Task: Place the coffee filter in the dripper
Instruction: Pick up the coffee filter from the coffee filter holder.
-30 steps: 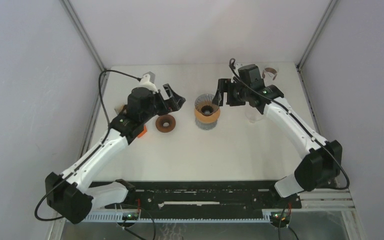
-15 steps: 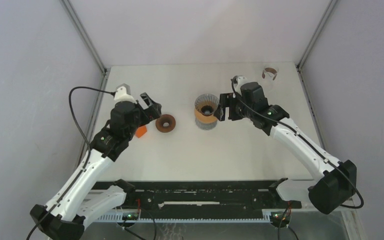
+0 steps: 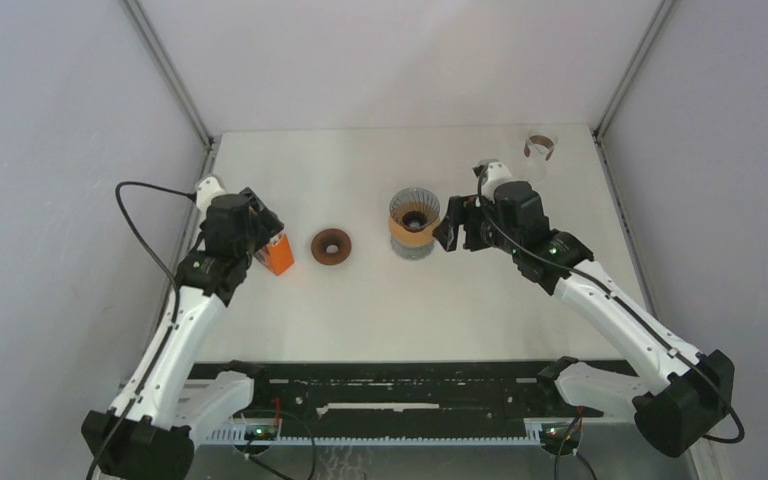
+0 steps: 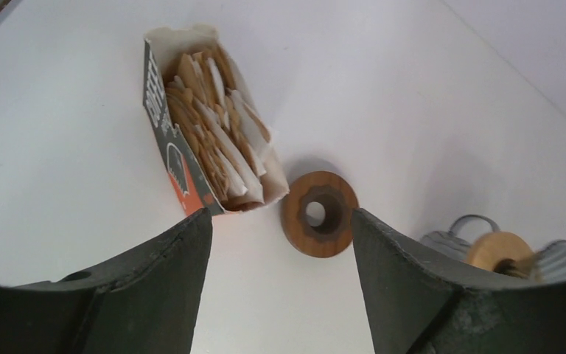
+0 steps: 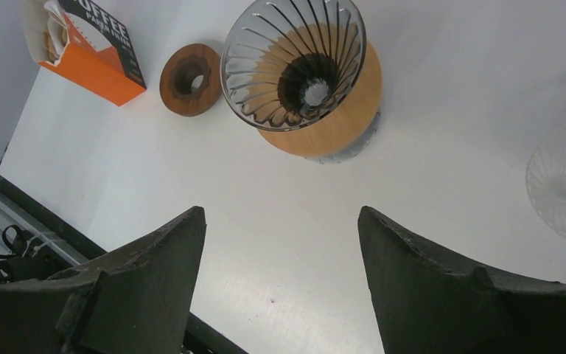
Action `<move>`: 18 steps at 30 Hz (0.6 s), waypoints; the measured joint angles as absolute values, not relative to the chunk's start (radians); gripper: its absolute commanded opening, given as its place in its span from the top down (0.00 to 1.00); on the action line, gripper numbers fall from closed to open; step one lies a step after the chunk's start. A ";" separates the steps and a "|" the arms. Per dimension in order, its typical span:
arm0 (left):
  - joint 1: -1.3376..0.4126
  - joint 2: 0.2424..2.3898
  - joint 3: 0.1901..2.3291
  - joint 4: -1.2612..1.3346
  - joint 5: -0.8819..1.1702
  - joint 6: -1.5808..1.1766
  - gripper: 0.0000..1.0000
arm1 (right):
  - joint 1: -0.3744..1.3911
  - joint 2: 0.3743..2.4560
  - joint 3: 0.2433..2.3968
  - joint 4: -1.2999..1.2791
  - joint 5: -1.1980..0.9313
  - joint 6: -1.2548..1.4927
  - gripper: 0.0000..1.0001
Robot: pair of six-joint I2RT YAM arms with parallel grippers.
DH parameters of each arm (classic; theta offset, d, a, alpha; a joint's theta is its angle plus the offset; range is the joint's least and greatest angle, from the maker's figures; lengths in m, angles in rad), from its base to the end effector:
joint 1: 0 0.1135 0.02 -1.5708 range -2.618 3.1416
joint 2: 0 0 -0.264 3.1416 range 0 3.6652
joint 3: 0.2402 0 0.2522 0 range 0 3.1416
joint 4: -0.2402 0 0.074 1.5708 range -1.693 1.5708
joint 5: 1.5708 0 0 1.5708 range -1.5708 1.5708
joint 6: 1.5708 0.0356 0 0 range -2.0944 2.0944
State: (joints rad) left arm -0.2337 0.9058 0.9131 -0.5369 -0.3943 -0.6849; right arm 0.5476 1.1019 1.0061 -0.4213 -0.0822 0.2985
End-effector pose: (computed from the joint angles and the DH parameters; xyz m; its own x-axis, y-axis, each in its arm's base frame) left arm 0.1917 -0.0316 0.3290 -0.3119 -0.5261 -0.7912 -0.3951 0.8291 -0.3956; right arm 0.2080 0.1303 0.3312 -0.5739 -0.0067 -0.8189 -0.4300 0.8534 0.2944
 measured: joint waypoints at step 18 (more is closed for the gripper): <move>-0.074 1.148 0.949 -0.521 -0.257 -0.698 0.67 | 0.553 1.118 0.977 -0.388 -0.072 0.296 0.16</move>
